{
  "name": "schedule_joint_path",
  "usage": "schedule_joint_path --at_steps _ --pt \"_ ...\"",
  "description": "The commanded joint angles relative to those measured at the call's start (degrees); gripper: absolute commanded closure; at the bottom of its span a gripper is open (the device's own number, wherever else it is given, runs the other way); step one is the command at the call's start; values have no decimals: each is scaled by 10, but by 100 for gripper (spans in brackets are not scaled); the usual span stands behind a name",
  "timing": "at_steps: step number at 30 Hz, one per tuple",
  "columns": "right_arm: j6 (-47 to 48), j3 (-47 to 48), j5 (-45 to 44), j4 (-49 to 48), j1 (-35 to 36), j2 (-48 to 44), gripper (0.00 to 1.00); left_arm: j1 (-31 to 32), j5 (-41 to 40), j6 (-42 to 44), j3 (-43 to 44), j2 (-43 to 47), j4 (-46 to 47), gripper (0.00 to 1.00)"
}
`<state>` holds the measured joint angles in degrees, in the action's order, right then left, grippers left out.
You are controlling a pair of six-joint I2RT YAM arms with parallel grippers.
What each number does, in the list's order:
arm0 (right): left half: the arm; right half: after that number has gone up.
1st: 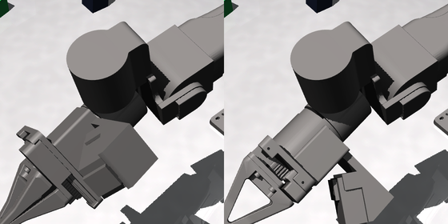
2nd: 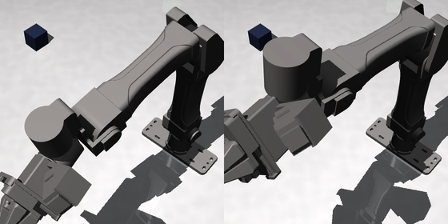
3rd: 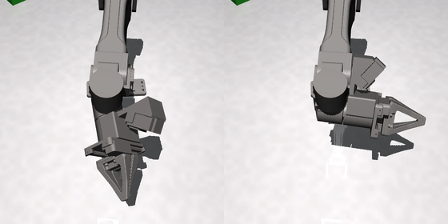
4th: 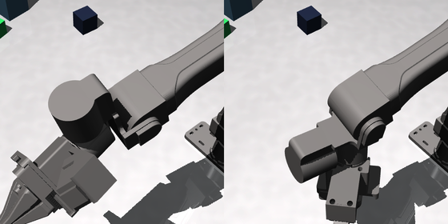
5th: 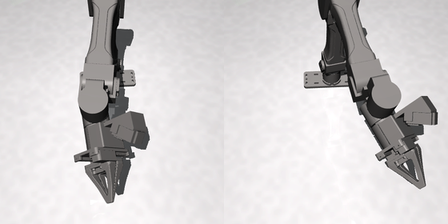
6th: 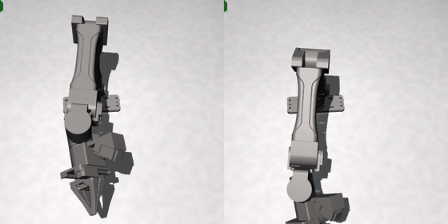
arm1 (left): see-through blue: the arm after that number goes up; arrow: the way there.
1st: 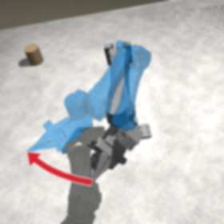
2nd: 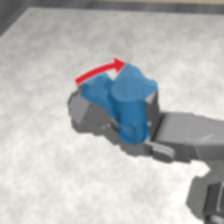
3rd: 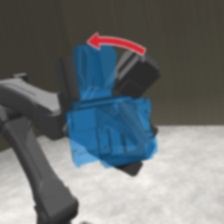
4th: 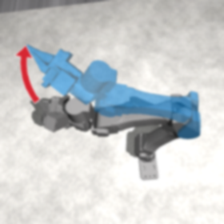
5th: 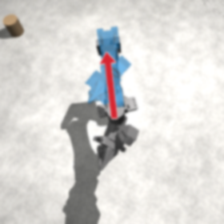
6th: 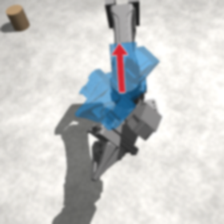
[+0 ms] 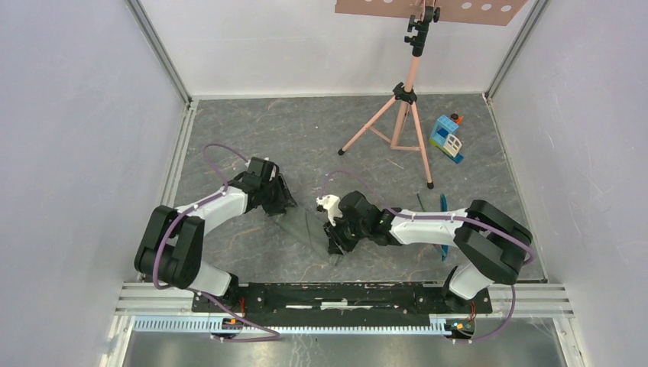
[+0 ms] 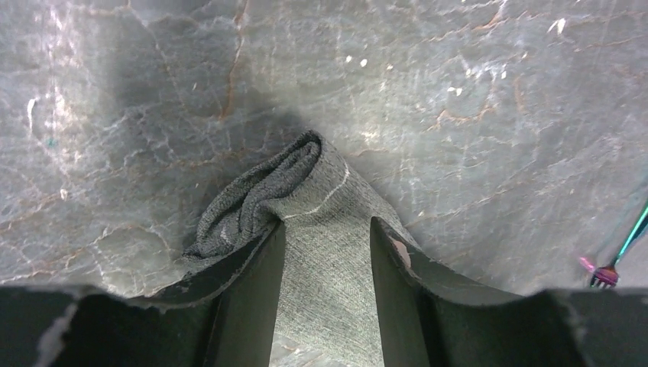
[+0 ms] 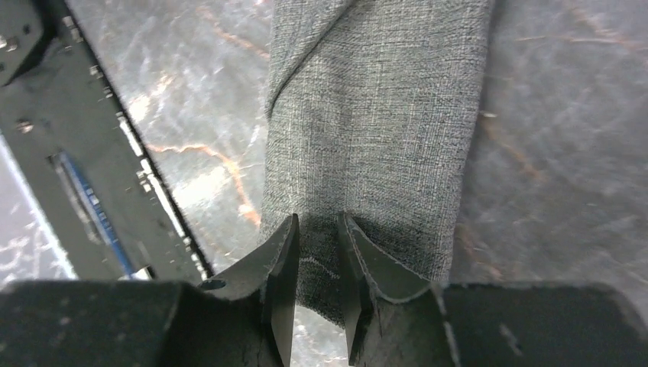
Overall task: Fold the napkin into a case and place the utensils inside
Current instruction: Rotate the smaller rectangle-folded napkin at the center of the board.
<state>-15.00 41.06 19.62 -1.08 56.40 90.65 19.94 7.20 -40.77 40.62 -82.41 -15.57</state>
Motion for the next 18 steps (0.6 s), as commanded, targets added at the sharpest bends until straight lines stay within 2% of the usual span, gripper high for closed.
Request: schedule_joint_path --at_steps 1,5,9,13,18 --pt "57 17 -148 56 -2 -2 69 -8 -33 21 8 -25 21 47" --pt "81 69 -170 109 -2 -26 65 -8 -29 21 -5 53 -6 46" --pt "65 102 -100 114 -1 -49 60 -8 0 22 14 105 -32 43" --pt "32 80 -46 68 0 -54 55 -8 1 15 33 75 -33 42" --pt "12 9 -72 31 -1 -59 55 -9 -9 1 28 -3 -10 39"
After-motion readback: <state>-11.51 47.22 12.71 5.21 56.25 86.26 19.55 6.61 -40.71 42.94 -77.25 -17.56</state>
